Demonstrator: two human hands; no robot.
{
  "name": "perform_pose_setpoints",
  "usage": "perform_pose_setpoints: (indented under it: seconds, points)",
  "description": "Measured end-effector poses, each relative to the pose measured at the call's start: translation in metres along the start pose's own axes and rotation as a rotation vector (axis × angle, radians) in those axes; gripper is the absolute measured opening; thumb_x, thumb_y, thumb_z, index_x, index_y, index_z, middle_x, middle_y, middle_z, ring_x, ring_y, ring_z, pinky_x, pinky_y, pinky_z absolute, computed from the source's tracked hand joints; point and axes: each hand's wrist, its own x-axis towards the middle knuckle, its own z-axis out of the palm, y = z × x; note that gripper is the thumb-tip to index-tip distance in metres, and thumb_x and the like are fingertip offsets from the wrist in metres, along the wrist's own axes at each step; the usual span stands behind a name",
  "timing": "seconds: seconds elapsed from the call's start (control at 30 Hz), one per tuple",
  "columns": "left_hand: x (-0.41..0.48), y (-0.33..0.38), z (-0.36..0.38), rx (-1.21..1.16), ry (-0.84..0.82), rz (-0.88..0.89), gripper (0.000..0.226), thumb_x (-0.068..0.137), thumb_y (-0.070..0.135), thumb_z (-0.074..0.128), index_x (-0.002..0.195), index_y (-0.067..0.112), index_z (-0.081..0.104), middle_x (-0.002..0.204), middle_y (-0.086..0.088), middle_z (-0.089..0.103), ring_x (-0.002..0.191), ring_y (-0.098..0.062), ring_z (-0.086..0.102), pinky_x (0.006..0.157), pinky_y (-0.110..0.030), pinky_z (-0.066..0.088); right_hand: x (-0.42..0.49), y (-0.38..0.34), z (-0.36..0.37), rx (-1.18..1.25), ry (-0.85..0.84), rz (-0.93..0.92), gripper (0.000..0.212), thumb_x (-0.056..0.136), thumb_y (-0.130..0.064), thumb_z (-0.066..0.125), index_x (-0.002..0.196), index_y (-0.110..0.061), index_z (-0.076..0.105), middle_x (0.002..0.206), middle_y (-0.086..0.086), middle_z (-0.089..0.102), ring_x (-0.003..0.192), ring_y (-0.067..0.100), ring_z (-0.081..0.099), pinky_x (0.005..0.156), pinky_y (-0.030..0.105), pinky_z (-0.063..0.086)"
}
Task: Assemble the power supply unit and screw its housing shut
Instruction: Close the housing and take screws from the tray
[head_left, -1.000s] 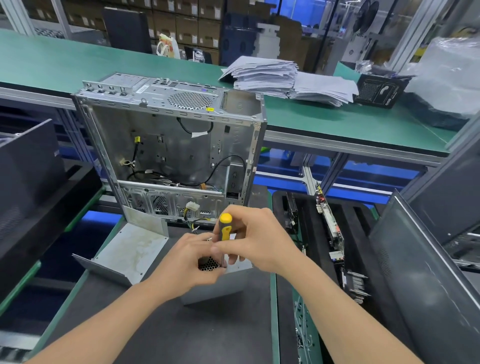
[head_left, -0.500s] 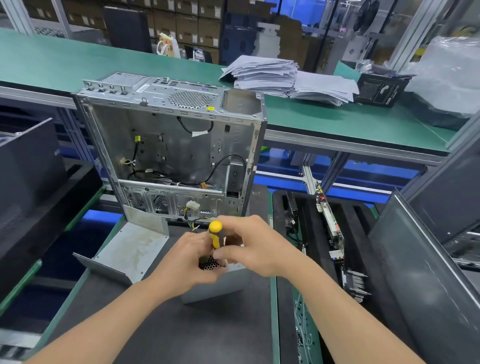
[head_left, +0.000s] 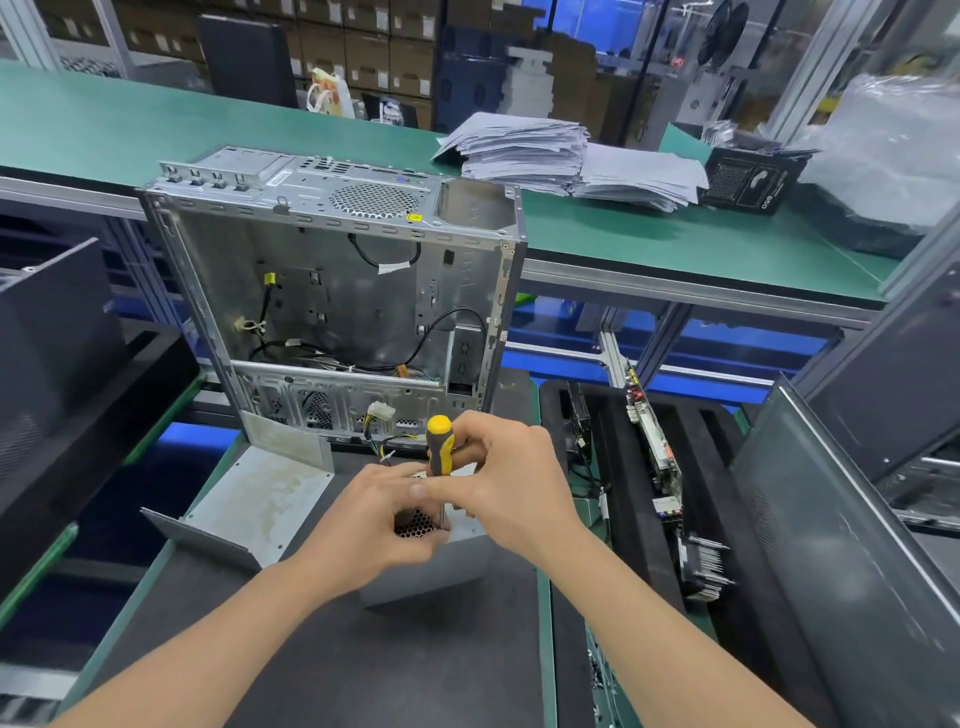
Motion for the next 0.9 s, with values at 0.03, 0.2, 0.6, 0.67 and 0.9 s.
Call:
perform_pose_setpoints:
  seconds: [0.03, 0.2, 0.6, 0.67, 0.9]
  points:
    - [0.0, 0.0, 0.0, 0.0, -0.006, -0.004, 0.006, 0.075, 0.032, 0.073, 0.077, 0.031, 0.068, 0.093, 0.016, 0.067, 0.094, -0.005, 0.061, 0.091, -0.032, 0.04, -0.001, 0.0, 0.001, -0.014, 0.016, -0.016, 0.033, 0.069, -0.036, 0.094, 0.087, -0.026, 0.069, 0.079, -0.018, 0.074, 0.071, 0.0, 0.065, 0.067, 0.025, 0.05]
    - [-0.002, -0.003, 0.001, -0.054, -0.012, -0.041, 0.017, 0.077, 0.033, 0.078, 0.083, 0.034, 0.063, 0.093, 0.024, 0.063, 0.086, -0.002, 0.056, 0.079, -0.025, 0.04, 0.002, -0.003, -0.013, 0.012, -0.325, -0.211, 0.016, 0.09, -0.026, 0.076, 0.095, -0.029, 0.061, 0.086, -0.008, 0.067, 0.069, 0.011, 0.057, 0.067, 0.032, 0.05]
    - [-0.003, -0.001, 0.003, 0.004, 0.006, 0.002, 0.011, 0.073, 0.031, 0.076, 0.082, 0.038, 0.075, 0.111, 0.037, 0.065, 0.107, 0.011, 0.059, 0.098, -0.02, 0.033, 0.003, 0.008, -0.001, 0.003, 0.064, -0.025, 0.052, 0.071, -0.045, 0.093, 0.073, -0.029, 0.043, 0.058, -0.014, 0.053, 0.053, 0.008, 0.041, 0.051, 0.028, 0.042]
    - [-0.002, -0.001, 0.002, 0.0, 0.012, -0.003, 0.01, 0.073, 0.032, 0.076, 0.081, 0.038, 0.075, 0.113, 0.035, 0.066, 0.108, 0.01, 0.06, 0.098, -0.023, 0.035, 0.001, 0.011, 0.0, -0.017, 0.109, -0.04, 0.054, 0.072, -0.05, 0.09, 0.075, -0.028, 0.042, 0.058, -0.011, 0.052, 0.054, 0.009, 0.04, 0.053, 0.031, 0.042]
    - [0.0, 0.003, -0.004, -0.033, -0.015, 0.045, 0.015, 0.074, 0.022, 0.079, 0.083, 0.032, 0.073, 0.1, 0.023, 0.065, 0.099, 0.015, 0.055, 0.088, -0.002, 0.033, 0.004, 0.005, -0.019, 0.146, -0.369, -0.229, 0.023, 0.093, -0.011, 0.075, 0.106, -0.025, 0.063, 0.101, -0.006, 0.073, 0.082, 0.019, 0.067, 0.075, 0.04, 0.057]
